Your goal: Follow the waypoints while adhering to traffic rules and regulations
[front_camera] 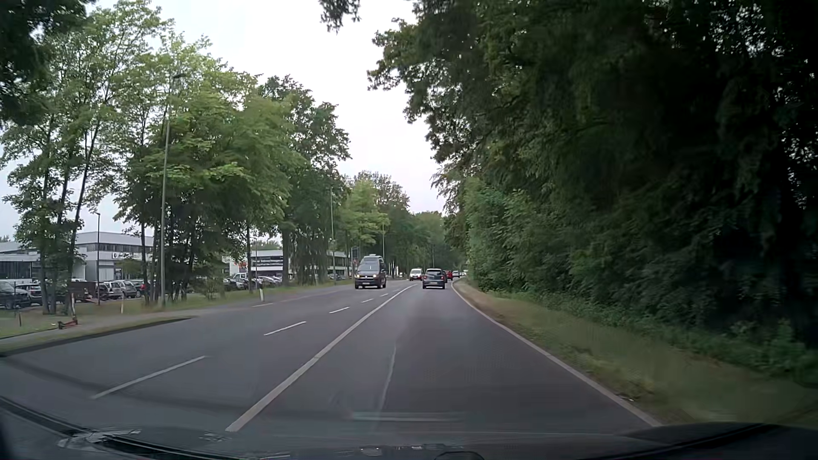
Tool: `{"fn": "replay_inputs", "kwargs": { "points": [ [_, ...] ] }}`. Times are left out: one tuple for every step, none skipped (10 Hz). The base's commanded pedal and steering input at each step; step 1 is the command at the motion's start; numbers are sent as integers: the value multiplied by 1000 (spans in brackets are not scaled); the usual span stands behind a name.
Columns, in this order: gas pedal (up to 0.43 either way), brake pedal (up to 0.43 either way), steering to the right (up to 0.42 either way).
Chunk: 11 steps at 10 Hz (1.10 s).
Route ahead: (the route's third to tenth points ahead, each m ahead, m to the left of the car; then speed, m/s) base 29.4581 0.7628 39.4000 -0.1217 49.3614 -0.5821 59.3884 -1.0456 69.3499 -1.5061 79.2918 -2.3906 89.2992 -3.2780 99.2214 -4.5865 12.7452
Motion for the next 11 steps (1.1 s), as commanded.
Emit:
{"fn": "replay_inputs", "kwargs": {
  "points": [
    [197, 0, 2],
    [197, 0, 2],
    [197, 0, 3],
    [197, 0, 3],
    [197, 0, 3],
    [197, 0, 3],
    [197, 0, 3],
    [189, 0, 3],
    [189, 0, 4],
    [177, 0, 4],
    [177, 0, 4]
  ]
}}
